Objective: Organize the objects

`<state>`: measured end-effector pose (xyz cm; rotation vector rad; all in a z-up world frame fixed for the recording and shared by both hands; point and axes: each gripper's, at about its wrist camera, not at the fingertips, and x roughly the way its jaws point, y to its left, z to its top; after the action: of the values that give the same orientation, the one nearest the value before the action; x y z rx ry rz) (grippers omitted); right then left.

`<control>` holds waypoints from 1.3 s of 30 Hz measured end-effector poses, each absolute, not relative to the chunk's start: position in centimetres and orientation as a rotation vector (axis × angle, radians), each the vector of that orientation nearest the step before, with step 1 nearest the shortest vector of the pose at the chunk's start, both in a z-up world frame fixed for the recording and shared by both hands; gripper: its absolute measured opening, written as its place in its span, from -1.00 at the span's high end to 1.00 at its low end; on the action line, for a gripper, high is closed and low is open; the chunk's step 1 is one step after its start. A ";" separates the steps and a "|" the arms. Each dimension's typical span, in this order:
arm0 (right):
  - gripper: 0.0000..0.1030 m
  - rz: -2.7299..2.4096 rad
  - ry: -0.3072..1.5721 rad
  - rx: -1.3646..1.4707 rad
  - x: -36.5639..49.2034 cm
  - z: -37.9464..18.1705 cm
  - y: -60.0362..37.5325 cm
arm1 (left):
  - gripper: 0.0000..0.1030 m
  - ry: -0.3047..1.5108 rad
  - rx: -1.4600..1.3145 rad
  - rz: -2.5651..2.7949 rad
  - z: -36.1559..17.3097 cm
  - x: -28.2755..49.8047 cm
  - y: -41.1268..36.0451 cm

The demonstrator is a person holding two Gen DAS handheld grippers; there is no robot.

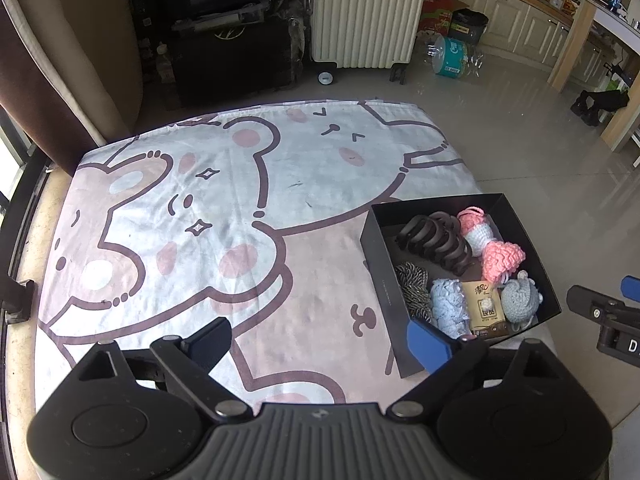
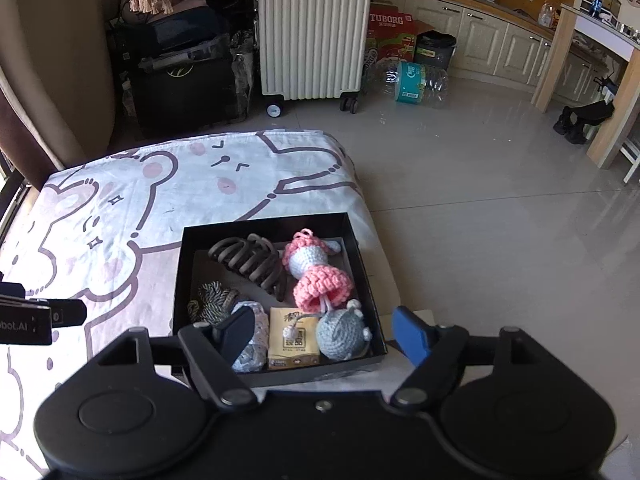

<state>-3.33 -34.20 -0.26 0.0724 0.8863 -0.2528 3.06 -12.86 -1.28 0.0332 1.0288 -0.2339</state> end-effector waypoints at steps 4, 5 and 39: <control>-0.70 -0.271 0.877 0.073 -3.7 -0.3 -34.2 | -0.97 1.033 0.060 -0.239 -1.6 2.9 -13.1; -0.74 -0.274 0.875 0.073 -3.7 -0.3 -34.2 | -0.98 1.033 0.064 -0.239 -1.7 2.9 -13.1; -1.00 -0.306 0.952 0.104 -3.5 -2.0 -34.6 | -1.00 1.050 0.091 -0.241 -2.4 3.2 -13.6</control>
<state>-3.55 -34.55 -2.04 0.1039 0.9519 -0.3061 3.24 -13.59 -2.36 0.0905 1.0497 -0.2409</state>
